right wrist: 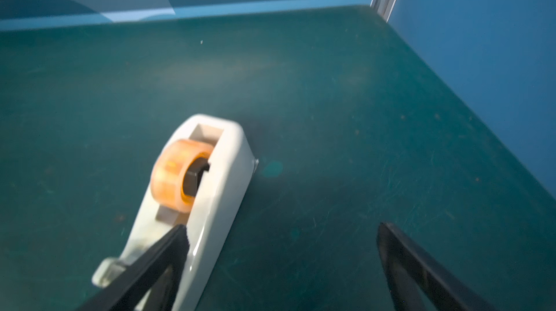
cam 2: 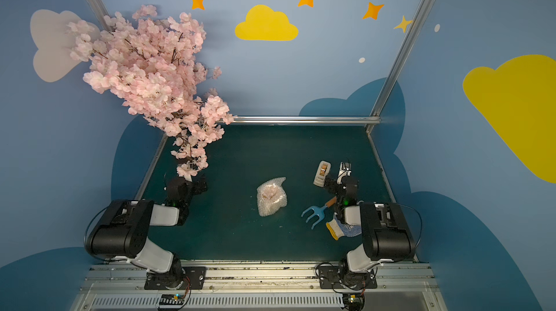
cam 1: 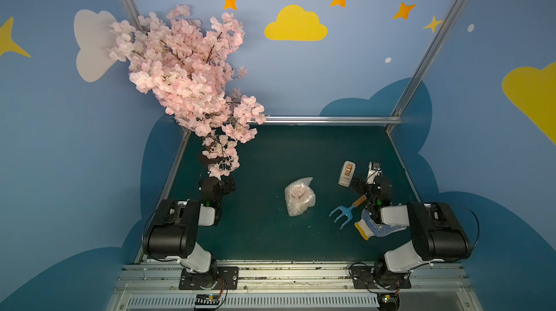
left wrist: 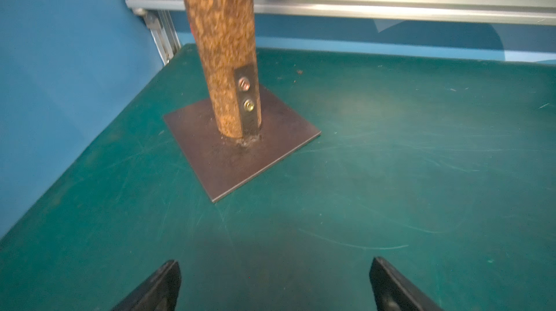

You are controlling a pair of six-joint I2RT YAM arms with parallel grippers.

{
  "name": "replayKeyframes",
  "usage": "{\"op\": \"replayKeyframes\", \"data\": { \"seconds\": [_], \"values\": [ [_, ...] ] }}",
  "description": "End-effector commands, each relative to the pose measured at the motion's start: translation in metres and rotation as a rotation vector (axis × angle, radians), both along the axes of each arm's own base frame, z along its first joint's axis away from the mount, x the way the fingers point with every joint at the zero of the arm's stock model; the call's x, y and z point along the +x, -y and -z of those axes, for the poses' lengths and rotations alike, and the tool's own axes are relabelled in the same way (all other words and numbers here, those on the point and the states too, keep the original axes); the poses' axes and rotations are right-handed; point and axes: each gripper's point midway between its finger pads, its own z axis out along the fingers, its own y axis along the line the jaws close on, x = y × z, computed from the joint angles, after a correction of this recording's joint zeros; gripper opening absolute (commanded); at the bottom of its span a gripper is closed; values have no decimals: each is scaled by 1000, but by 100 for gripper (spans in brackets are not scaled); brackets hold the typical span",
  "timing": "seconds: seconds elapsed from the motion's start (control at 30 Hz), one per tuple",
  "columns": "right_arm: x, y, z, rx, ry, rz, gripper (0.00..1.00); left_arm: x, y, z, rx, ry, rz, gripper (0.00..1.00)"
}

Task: Wrap mugs in bubble wrap
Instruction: Reset both arms

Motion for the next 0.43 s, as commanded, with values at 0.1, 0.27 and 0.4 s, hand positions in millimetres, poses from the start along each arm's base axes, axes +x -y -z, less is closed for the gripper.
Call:
{"op": "replayKeyframes", "data": {
  "seconds": [0.1,0.27,0.4],
  "values": [
    [5,0,-12,-17,43,10,98,7,9,-10,7,0,55,99],
    [6,0,-12,-15,35,9,98,11,8,-7,-6,-17,51,99],
    [6,1,-12,-16,38,9,98,9,9,-9,-2,-17,61,99]
  ]
}}
